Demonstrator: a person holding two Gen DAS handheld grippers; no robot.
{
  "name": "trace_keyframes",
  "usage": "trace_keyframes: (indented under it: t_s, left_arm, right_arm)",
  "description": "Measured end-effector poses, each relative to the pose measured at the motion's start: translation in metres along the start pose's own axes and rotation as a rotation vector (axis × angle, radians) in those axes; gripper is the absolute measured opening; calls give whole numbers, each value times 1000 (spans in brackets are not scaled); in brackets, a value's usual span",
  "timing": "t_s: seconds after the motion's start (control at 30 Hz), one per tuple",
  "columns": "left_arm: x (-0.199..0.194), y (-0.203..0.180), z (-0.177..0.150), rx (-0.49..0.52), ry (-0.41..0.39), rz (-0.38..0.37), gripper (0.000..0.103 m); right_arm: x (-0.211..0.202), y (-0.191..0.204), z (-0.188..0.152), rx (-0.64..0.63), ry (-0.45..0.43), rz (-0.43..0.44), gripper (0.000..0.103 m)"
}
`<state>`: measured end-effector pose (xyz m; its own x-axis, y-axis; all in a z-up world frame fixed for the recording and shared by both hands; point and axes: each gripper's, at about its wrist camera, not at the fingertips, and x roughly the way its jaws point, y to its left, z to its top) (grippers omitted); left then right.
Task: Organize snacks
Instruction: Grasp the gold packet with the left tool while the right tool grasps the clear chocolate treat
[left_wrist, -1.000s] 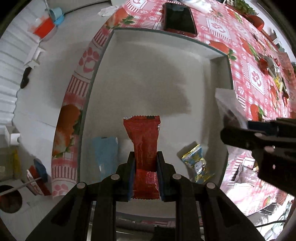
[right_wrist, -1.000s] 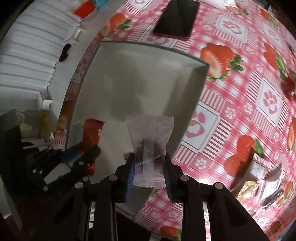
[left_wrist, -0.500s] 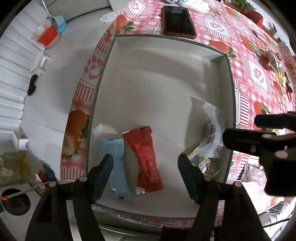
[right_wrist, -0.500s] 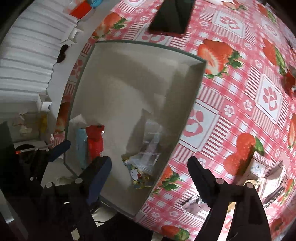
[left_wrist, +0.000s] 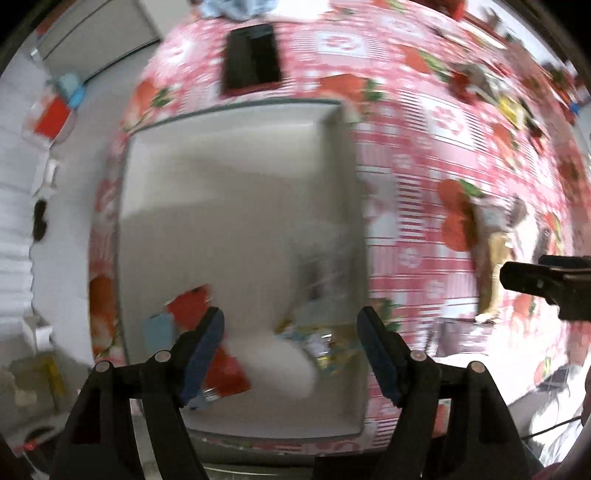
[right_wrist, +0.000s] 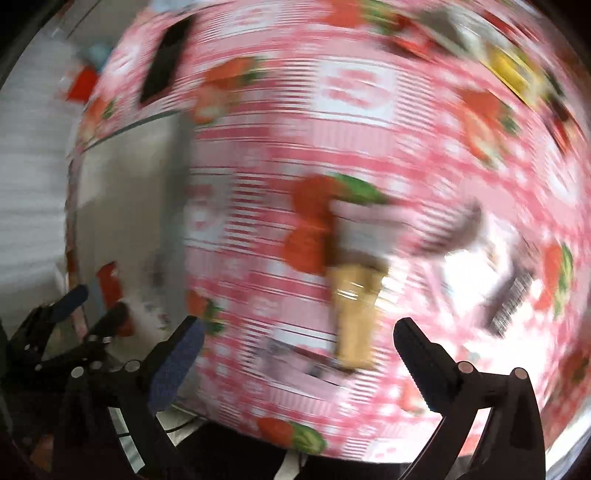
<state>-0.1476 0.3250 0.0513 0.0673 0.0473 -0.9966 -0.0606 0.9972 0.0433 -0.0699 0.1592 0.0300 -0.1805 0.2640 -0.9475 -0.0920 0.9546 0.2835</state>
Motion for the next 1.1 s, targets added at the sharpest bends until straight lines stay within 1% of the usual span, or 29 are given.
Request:
trace_keyframes:
  t_s: [0.07, 0.17, 0.3, 0.43, 0.5, 0.6, 0.73, 0.83, 0.87, 0.9, 0.93, 1.0, 1.03, 1.1]
  left_arm:
    - [-1, -21, 4, 43, 3, -24, 79]
    - [2, -49, 17, 99, 34, -96, 79]
    - [13, -88, 28, 132, 89, -166, 79]
    - [27, -128, 38, 166, 129, -180, 79]
    - [32, -143, 39, 182, 141, -187, 79]
    - [46, -166, 38, 209, 165, -175, 79]
    - [66, -182, 36, 189, 209, -159, 79]
    - [74, -186, 36, 177, 205, -129, 79]
    - [73, -188, 36, 182, 196, -121, 77]
    - [73, -190, 36, 190, 186, -114, 71]
    - [72, -192, 35, 201, 175, -97, 68]
    - [72, -200, 40, 212, 163, -81, 54]
    - [71, -200, 40, 214, 157, -75, 49]
    - [69, -196, 44, 212, 152, -79, 29]
  right_arm:
    - [-1, -29, -9, 82, 2, -4, 103]
    - [0, -68, -26, 190, 9, 0, 103]
    - [1, -105, -46, 278, 20, 5, 103]
    - [1, -129, -59, 322, 27, 14, 103]
    - [1, -138, -65, 334, 29, 18, 103]
    - [1, -152, -72, 345, 32, 20, 103]
    - [-1, -176, -80, 355, 34, 26, 103]
    - [-4, -194, -86, 363, 33, 28, 103]
    - [-5, -200, -85, 364, 31, 26, 103]
    - [-6, -204, -83, 363, 28, 23, 103]
    - [-7, -207, -80, 362, 25, 19, 103]
    - [-11, -213, -64, 361, 15, 11, 103]
    - [-10, -208, -53, 358, 9, 5, 103]
    - [-14, -207, -34, 349, -4, -11, 103]
